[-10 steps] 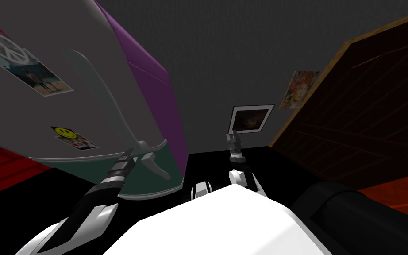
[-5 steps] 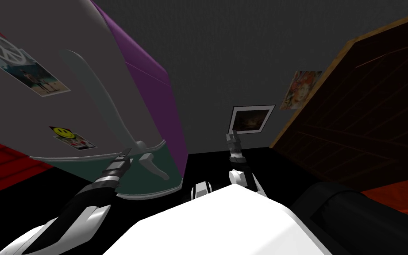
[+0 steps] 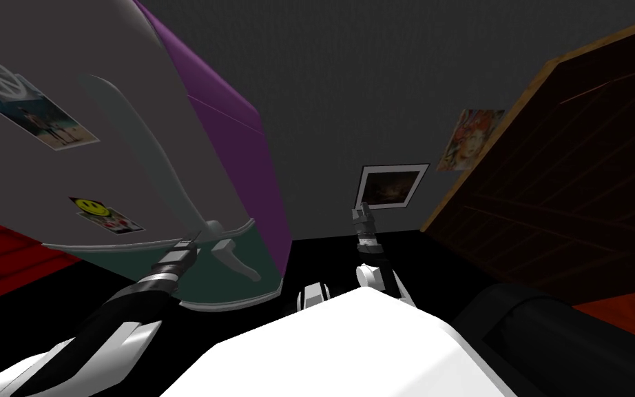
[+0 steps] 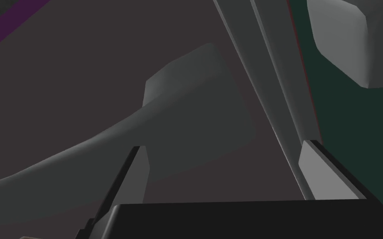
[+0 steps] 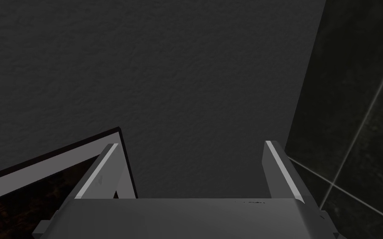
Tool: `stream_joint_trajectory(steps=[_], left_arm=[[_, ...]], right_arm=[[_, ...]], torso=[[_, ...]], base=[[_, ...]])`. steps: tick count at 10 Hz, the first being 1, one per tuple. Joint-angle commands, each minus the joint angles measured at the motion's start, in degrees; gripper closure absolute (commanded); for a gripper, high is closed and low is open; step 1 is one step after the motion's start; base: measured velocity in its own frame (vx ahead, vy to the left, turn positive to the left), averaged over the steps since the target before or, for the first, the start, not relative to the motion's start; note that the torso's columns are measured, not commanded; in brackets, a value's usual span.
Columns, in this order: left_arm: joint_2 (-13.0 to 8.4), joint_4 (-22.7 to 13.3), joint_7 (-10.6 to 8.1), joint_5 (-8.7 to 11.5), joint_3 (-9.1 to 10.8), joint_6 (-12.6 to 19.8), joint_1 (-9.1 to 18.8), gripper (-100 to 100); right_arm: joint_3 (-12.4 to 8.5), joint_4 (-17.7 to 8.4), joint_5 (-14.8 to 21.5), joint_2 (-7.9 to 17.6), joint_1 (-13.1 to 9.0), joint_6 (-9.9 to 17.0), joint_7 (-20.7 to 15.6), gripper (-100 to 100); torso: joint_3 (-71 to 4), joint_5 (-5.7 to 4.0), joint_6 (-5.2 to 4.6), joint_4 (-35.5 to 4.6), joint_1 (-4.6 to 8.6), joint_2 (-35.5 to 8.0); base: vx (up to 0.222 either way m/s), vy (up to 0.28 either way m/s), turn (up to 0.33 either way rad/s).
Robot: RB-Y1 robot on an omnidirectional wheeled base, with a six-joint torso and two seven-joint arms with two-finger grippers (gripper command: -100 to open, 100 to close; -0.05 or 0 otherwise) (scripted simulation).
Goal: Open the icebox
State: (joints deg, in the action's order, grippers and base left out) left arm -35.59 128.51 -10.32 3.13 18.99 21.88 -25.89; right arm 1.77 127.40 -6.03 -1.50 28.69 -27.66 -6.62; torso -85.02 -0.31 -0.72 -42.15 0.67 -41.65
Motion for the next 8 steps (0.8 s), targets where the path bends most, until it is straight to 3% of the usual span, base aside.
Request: stream_joint_trajectory(steps=[1,2,3,6,8], left_arm=[[-0.61,0.73,-0.05,0.02,0.3,1.32,-0.18,-100],[-0.63,0.72,-0.08,0.01,0.45,1.67,-0.28,-100],[-0.58,0.63,-0.1,-0.01,0.55,1.72,-0.36,100],[-1.79,2.66,-0.12,0.62,-1.04,0.22,-1.71,100],[-2.98,4.61,-0.13,1.25,-2.69,-1.22,-3.09,100]], right_arm=[[0.0,0.0,0.0,0.0,0.0,0.0,0.0,0],[0.0,0.0,0.0,0.0,0.0,0.0,0.0,0],[0.0,0.0,0.0,0.0,0.0,0.0,0.0,0],[-0.02,0.0,0.0,0.02,-0.03,0.0,0.0,0],[-0.03,-0.01,0.0,0.03,-0.04,0.01,0.0,0]], torso=[[0.02,0.0,0.03,0.0,0.04,-0.03],[0.1,0.1,0.2,0.01,-0.18,-0.13],[0.19,0.19,0.33,-0.02,-0.4,-0.25],[0.71,0.52,0.71,-0.24,-1.32,-1.05],[0.64,0.39,0.73,-0.22,-0.98,-0.92]], base=[[-0.011,-0.011,0.042],[-0.013,0.006,0.041],[-0.008,0.004,0.015],[-0.176,0.174,-0.054],[-0.273,0.324,-0.057]])
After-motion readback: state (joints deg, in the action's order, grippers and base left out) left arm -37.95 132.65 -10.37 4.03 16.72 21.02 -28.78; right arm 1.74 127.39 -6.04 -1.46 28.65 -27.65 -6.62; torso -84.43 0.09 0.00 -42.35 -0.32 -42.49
